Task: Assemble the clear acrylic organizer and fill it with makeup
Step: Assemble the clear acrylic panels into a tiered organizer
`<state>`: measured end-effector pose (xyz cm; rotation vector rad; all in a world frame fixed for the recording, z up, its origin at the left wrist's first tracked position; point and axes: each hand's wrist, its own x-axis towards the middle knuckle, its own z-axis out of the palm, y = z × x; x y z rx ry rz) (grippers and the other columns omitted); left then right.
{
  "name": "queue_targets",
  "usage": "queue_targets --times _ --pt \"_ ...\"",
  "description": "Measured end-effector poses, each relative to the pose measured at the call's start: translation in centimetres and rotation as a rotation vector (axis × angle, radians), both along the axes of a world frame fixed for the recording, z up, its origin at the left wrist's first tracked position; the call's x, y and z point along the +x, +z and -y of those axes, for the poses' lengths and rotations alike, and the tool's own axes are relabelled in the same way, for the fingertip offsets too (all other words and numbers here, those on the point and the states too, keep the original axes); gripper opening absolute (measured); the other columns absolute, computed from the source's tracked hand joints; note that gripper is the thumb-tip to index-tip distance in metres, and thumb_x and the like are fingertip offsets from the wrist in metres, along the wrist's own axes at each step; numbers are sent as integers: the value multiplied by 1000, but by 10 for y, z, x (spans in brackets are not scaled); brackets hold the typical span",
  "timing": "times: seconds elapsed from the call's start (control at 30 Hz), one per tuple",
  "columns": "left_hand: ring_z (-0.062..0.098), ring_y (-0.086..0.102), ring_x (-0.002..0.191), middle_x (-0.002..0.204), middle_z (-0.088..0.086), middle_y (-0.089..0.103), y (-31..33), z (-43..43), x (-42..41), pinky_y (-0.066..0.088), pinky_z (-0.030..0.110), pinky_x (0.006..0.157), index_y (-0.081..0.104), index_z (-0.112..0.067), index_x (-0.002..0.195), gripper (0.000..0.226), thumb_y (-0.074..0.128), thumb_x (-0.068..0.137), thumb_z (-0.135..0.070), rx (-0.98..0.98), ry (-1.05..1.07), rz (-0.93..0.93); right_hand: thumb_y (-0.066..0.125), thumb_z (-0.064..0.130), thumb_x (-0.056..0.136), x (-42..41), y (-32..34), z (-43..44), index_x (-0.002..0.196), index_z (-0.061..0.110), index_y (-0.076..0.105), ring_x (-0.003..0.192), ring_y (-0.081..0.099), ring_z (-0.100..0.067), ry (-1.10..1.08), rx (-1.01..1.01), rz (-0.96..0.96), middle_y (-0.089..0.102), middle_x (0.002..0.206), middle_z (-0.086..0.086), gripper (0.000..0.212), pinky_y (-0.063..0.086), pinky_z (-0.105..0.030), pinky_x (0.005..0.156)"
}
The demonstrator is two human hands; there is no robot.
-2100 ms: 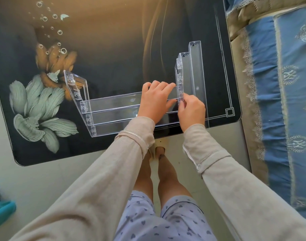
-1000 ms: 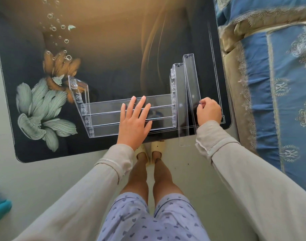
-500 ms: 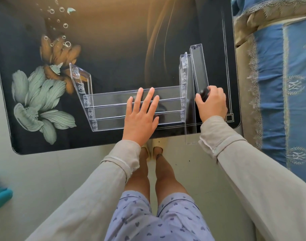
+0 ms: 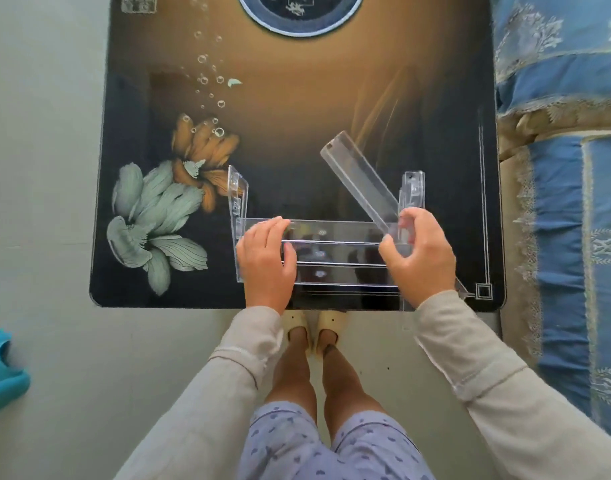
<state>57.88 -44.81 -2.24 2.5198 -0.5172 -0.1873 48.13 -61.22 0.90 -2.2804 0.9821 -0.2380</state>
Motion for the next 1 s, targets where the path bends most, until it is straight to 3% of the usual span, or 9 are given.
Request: queue_targets --times 0.07,0.17,0.3,0.43,0.57,0.73,0.87,1.0 --pt "34 56 108 113 15 65 1 -14 16 40 45 96 61 -3 111 31 52 82 -6 -62 190 8 65 30 80 22 -3 -15 110 11 58 79 60 -22 171 -97 -47 66 89 -7 36 51 -29 66" --pt "32 51 112 118 16 60 -2 -27 38 38 39 97 56 -3 118 35 52 83 -5 -156 413 -34 62 39 83 53 -12 -25 113 15 58 83 60 -27 385 -205 -164 65 86 -8 39 52 -33 63" --pt "25 49 114 126 10 52 -10 -33 60 40 34 98 46 -9 128 42 50 86 -10 -276 422 -273 59 38 85 79 -24 -22 115 14 57 91 57 -32 547 -260 -274 64 96 -12 39 45 -40 77" --pt "25 51 114 129 11 51 -12 -28 68 44 41 102 43 -11 133 46 47 87 -6 -313 309 -482 61 30 85 87 -26 -17 118 13 58 95 58 -35 588 -284 -293 65 103 -14 38 41 -41 82" --pt "21 42 127 138 9 45 -12 -23 65 35 27 103 36 -12 138 51 44 89 -4 -324 309 -534 59 30 87 88 -25 -18 122 15 55 102 54 -33 588 -233 -328 63 108 -12 38 37 -42 90" --pt "22 43 126 138 9 45 -11 -19 65 39 38 108 37 -13 137 47 43 91 -9 -379 344 -584 57 31 88 90 -27 -19 125 17 54 104 53 -31 567 -234 -342 62 110 -12 39 36 -41 92" --pt "23 47 121 134 11 47 -13 -13 68 43 37 103 39 -11 133 42 43 92 -14 -385 375 -580 56 31 88 91 -29 -18 126 17 53 105 52 -31 562 -227 -359 61 111 -13 40 36 -41 93" --pt "18 50 98 120 14 55 -18 -2 75 44 29 86 45 -6 124 32 38 95 -18 -364 424 -531 56 31 89 91 -31 -19 126 18 52 107 52 -30 557 -227 -370 61 112 -12 40 35 -41 95"
